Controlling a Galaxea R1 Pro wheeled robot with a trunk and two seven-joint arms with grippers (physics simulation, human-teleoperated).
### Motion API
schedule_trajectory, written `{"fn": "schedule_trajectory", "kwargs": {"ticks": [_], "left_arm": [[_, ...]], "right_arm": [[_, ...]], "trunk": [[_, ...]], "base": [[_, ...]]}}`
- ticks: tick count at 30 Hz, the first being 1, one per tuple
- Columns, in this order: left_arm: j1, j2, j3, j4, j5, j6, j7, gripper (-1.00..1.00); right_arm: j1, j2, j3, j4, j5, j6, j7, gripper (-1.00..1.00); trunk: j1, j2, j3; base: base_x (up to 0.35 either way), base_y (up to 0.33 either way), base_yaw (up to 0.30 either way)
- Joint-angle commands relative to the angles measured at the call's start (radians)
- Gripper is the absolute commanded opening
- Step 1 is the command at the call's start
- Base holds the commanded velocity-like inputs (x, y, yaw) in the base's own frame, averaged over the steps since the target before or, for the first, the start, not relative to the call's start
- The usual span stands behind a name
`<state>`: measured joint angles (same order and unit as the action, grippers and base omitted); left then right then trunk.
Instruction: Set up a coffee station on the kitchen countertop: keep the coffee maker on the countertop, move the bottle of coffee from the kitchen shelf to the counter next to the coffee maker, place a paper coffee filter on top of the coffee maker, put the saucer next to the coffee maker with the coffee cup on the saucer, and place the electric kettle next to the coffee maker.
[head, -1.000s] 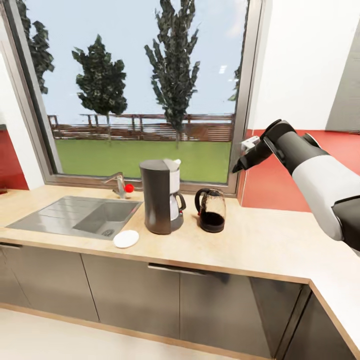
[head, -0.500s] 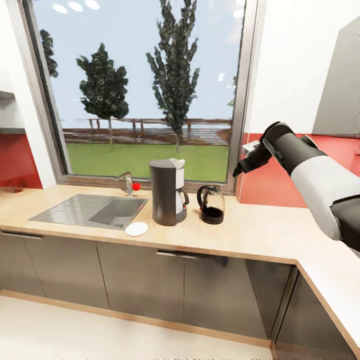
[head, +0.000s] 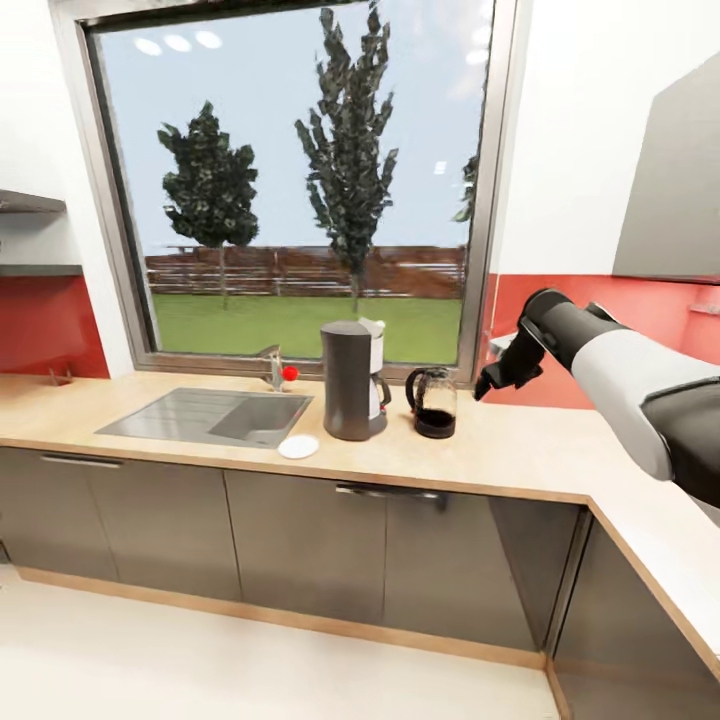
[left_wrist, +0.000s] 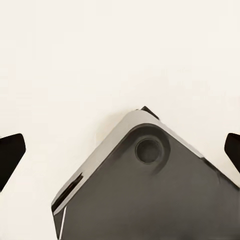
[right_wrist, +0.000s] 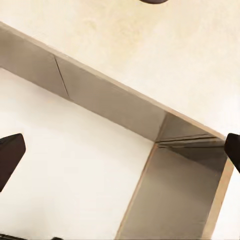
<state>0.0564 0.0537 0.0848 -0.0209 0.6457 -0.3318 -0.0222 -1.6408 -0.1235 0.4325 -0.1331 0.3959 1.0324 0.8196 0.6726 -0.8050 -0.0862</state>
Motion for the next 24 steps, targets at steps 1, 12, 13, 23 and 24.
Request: {"fn": "schedule_trajectory", "kwargs": {"ticks": [1, 12, 13, 23, 24], "left_arm": [[0.0, 0.0, 0.008, -0.002, -0.003, -0.001, -0.002, 1.0], [0.0, -0.014, 0.002, -0.002, -0.014, -0.006, -0.002, 1.0], [0.0, -0.015, 0.001, -0.002, -0.015, -0.006, -0.002, 1.0], [0.0, -0.034, 0.002, -0.004, -0.017, -0.052, -0.002, 1.0], [0.0, -0.037, 0.001, -0.004, -0.017, -0.054, -0.002, 1.0]], "right_arm": [[-0.001, 0.0, -0.003, 0.01, 0.009, 0.002, 0.009, 1.0], [0.012, 0.005, -0.003, 0.161, 0.007, -0.033, 0.005, 1.0], [0.026, 0.005, -0.003, 0.164, 0.006, -0.033, 0.004, 1.0], [0.3, 0.067, -0.004, 0.167, -0.046, -0.116, -0.031, 1.0], [0.339, 0.068, -0.004, 0.167, -0.079, -0.139, -0.044, 1.0]], "trunk": [[0.0, -0.001, 0.0], [0.0, -0.001, 0.018], [0.0, -0.001, 0.02], [0.0, -0.001, 0.036], [0.0, -0.001, 0.037]], "base": [[-0.307, 0.067, -0.061], [-0.326, 0.014, -0.067], [-0.33, 0.0, -0.069], [-0.169, 0.0, -0.069], [-0.009, 0.0, -0.069]]}}
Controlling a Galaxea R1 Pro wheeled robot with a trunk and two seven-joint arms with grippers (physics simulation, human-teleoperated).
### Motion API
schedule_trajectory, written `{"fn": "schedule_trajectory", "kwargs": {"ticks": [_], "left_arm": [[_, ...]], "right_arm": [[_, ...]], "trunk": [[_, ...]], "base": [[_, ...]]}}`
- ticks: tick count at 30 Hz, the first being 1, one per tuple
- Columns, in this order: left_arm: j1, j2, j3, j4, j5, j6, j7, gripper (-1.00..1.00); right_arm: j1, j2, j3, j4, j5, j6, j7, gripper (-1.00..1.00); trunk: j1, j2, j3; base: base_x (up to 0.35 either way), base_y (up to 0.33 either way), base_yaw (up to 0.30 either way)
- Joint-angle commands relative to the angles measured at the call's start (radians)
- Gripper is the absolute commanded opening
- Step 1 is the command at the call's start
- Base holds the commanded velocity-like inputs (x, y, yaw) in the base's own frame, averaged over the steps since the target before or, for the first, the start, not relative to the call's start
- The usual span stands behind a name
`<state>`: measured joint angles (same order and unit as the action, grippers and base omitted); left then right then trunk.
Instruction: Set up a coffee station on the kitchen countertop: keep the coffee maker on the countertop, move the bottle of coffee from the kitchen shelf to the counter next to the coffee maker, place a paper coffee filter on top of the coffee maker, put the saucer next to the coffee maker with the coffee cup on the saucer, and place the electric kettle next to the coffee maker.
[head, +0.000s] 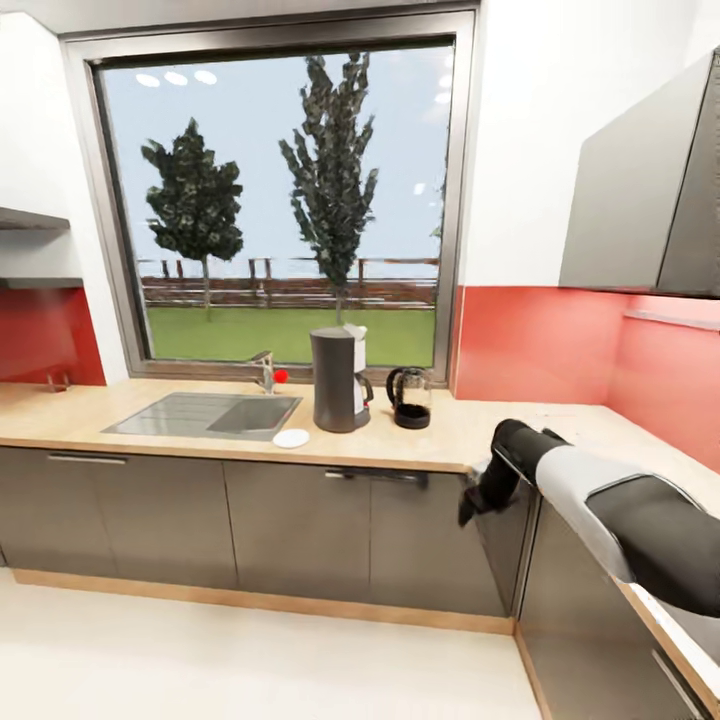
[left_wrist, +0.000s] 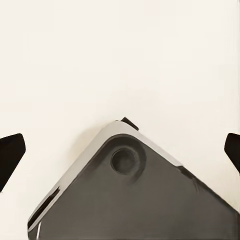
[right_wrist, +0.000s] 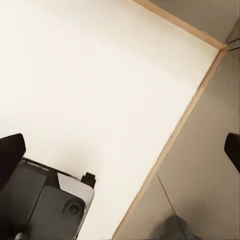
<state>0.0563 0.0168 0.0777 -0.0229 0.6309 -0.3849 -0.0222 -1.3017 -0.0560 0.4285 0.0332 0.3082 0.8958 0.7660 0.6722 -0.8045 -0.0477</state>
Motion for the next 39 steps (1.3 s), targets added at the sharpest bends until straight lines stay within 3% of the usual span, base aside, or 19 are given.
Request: {"fn": "schedule_trajectory", "kwargs": {"ticks": [1, 3, 4, 6, 7, 9, 10, 13, 18, 22, 26, 29, 31, 39], "left_arm": [[0.0, -0.002, 0.007, -0.002, -0.003, -0.003, -0.002, 1.0], [0.0, -0.005, 0.005, -0.002, -0.004, -0.005, -0.002, 1.0], [0.0, -0.006, 0.004, -0.002, -0.005, -0.006, -0.002, 1.0], [0.0, -0.007, 0.004, -0.002, -0.005, -0.009, -0.002, 1.0], [0.0, -0.01, 0.007, -0.002, -0.003, -0.034, -0.002, 1.0], [0.0, -0.01, 0.013, -0.002, 0.005, -0.064, -0.006, 1.0], [0.0, -0.01, 0.016, -0.002, 0.01, -0.077, -0.018, 1.0], [0.0, -0.009, 0.021, -0.005, 0.023, -0.078, -0.02, 1.0], [0.0, -0.006, 0.075, -0.029, 0.128, -0.075, -0.021, 1.0], [0.0, -0.01, 0.085, -0.033, 0.153, -0.079, -0.026, 1.0], [0.0, -0.014, 0.086, -0.034, 0.151, -0.083, -0.026, 1.0], [0.0, -0.021, 0.08, -0.033, 0.144, -0.083, -0.028, 1.0], [0.0, -0.024, 0.072, -0.033, 0.134, -0.079, -0.028, 1.0], [0.0, -0.026, 0.035, -0.03, 0.06, -0.055, -0.029, 1.0]], "right_arm": [[0.041, 0.001, 0.0, 0.001, -0.028, -0.031, -0.014, 1.0], [0.134, 0.005, 0.0, 0.002, -0.103, -0.105, -0.095, 1.0], [0.256, 0.027, 0.0, 0.002, -0.167, -0.212, -0.222, 1.0], [0.362, 0.046, 0.0, 0.002, -0.2, -0.302, -0.324, 1.0], [0.501, 0.061, -0.001, 0.002, -0.236, -0.449, -0.4, 1.0], [0.604, 0.066, -0.001, 0.002, -0.255, -0.551, -0.43, 1.0], [0.694, 0.061, -0.002, 0.003, -0.277, -0.703, -0.443, 1.0], [0.748, 0.059, -0.001, 0.003, -0.294, -0.788, -0.448, 1.0], [0.806, 0.061, -0.001, 0.004, -0.306, -0.862, -0.454, 1.0], [0.824, 0.052, -0.002, 0.004, -0.311, -0.924, -0.455, 1.0], [0.834, 0.044, -0.002, 0.004, -0.359, -0.992, -0.476, 1.0], [0.838, 0.042, -0.002, 0.004, -0.426, -1.063, -0.528, 1.0], [0.839, 0.043, -0.002, 0.004, -0.446, -1.091, -0.557, 1.0], [0.842, 0.043, -0.002, 0.004, -0.469, -1.193, -0.6, 1.0]], "trunk": [[0.0, -0.001, 0.001], [0.0, -0.001, 0.004], [0.0, -0.001, 0.005], [0.0, -0.001, 0.007], [0.0, -0.001, 0.007], [0.0, -0.001, 0.008], [0.0, -0.001, 0.008], [0.0, -0.001, 0.008], [0.0, -0.001, 0.008], [0.0, -0.001, 0.008], [0.0, -0.001, 0.008], [0.0, -0.001, 0.008], [0.0, -0.001, 0.008], [0.0, -0.001, 0.008]], "base": [[-0.006, 0.0, -0.055], [-0.003, 0.0, -0.029], [-0.001, 0.0, -0.009], [-0.001, 0.0, -0.005], [0.0, 0.0, 0.0], [0.0, 0.0, 0.0], [0.0, 0.0, 0.0], [0.0, 0.0, 0.0], [0.0, 0.0, 0.0], [0.0, 0.0, 0.0], [0.0, 0.0, 0.0], [0.002, 0.0, 0.0], [0.054, 0.025, 0.0], [0.22, 0.164, 0.0]]}}
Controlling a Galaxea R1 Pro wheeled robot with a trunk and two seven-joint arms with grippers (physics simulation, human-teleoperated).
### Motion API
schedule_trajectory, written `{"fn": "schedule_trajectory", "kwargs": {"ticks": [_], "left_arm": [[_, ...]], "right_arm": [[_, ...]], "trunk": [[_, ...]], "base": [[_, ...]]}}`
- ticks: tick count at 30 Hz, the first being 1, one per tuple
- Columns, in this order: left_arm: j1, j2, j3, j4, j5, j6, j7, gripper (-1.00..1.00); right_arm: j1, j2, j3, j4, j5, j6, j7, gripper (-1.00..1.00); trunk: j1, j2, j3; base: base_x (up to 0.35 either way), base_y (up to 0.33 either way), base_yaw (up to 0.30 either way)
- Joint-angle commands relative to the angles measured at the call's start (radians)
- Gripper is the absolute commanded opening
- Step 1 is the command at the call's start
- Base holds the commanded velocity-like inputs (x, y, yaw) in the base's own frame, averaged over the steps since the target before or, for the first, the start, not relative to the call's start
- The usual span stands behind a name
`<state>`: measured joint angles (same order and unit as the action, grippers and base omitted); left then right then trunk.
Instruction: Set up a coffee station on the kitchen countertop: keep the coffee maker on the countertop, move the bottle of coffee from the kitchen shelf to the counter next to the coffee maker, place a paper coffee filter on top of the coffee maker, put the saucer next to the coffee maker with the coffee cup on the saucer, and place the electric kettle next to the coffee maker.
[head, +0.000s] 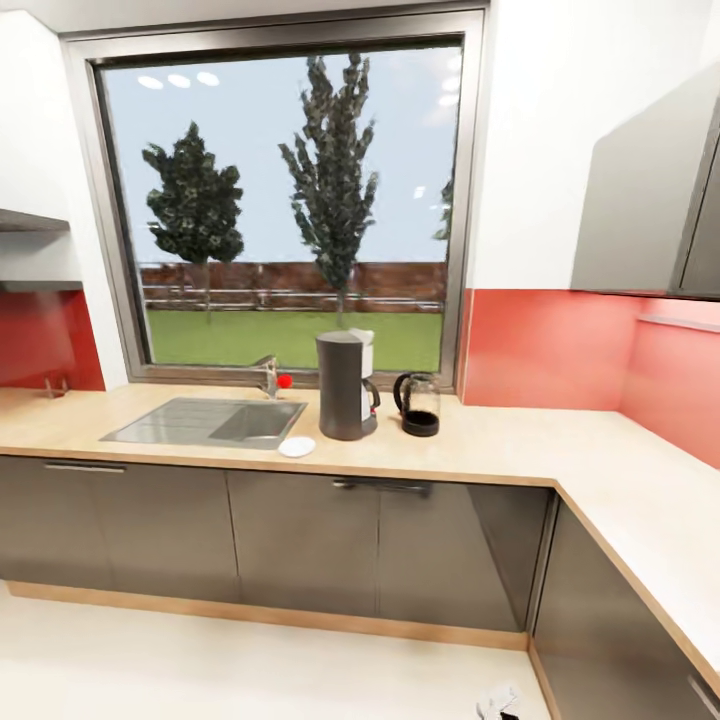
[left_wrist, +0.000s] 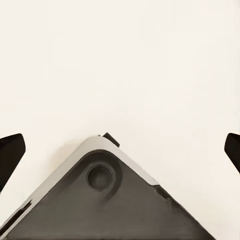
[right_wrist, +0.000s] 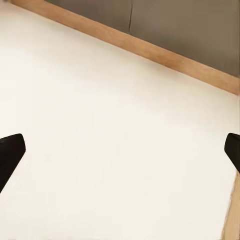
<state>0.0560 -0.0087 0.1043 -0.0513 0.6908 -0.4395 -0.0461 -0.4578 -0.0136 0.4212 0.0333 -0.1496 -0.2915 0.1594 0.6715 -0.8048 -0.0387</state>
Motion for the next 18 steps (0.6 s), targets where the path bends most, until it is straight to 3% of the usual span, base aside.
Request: {"fn": "schedule_trajectory", "kwargs": {"ticks": [1, 13, 18], "left_arm": [[0.0, -0.001, 0.007, -0.002, -0.002, 0.005, -0.005, 1.0], [0.0, -0.012, 0.002, -0.002, -0.015, 0.028, -0.006, 1.0], [0.0, -0.013, -0.003, -0.002, -0.045, 0.028, -0.005, 1.0]], "right_arm": [[-0.001, 0.0, 0.006, 0.004, -0.011, -0.01, 0.004, 1.0], [0.018, 0.009, 0.007, 0.004, -0.014, 0.001, -0.026, 1.0], [0.021, 0.01, 0.007, 0.004, -0.011, 0.038, -0.036, 1.0]], "trunk": [[0.001, -0.001, -0.001], [0.001, -0.001, -0.001], [0.001, -0.001, -0.001]], "base": [[0.269, 0.213, 0.0], [0.274, 0.227, 0.0], [0.19, 0.289, 0.0]]}}
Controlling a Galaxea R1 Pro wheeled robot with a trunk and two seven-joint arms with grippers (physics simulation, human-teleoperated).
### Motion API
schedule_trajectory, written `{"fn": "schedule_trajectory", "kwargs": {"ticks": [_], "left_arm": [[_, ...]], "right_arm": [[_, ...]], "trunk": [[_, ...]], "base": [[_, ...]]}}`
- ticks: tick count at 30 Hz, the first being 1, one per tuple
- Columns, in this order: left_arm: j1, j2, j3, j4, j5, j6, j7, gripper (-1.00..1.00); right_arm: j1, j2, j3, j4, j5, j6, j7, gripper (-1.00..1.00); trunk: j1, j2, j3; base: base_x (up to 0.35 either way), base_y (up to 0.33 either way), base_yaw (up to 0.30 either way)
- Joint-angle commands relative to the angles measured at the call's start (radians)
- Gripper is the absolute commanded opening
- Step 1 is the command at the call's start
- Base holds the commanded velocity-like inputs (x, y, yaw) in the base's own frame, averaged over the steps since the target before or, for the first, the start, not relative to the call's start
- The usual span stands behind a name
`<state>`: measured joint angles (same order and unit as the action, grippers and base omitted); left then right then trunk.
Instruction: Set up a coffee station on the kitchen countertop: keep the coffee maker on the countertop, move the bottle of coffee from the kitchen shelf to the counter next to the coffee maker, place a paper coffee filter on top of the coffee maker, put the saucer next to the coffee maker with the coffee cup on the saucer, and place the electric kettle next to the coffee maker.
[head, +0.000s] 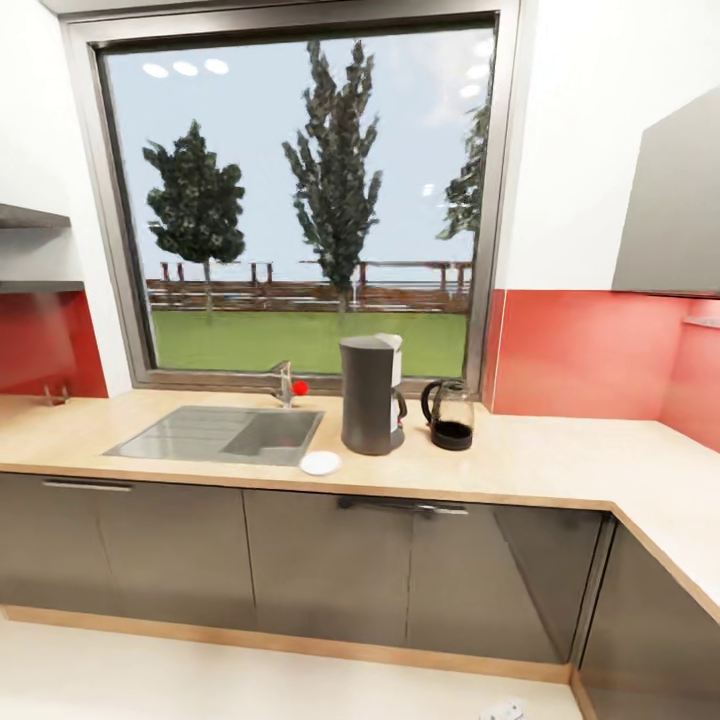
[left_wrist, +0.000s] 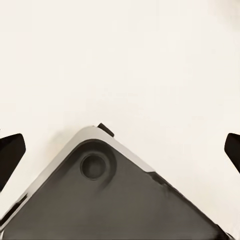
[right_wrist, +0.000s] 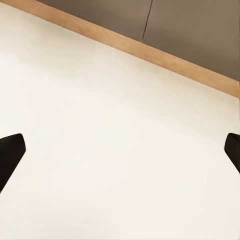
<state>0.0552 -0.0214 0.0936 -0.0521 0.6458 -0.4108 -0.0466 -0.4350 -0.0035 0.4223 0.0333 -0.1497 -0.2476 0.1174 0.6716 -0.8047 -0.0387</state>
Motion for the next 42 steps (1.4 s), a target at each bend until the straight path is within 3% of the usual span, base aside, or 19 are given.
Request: {"fn": "schedule_trajectory", "kwargs": {"ticks": [1, 42], "left_arm": [[0.001, -0.001, 0.008, -0.002, -0.001, 0.0, -0.005, 1.0], [0.001, -0.002, 0.007, -0.002, -0.006, 0.0, -0.006, 1.0]], "right_arm": [[-0.001, 0.001, 0.006, 0.004, -0.01, -0.003, 0.004, 1.0], [0.001, 0.004, 0.007, 0.004, -0.005, 0.005, -0.011, 1.0]], "trunk": [[0.001, -0.001, -0.001], [0.001, -0.001, -0.001]], "base": [[0.178, 0.296, 0.0], [0.193, 0.296, 0.0]]}}
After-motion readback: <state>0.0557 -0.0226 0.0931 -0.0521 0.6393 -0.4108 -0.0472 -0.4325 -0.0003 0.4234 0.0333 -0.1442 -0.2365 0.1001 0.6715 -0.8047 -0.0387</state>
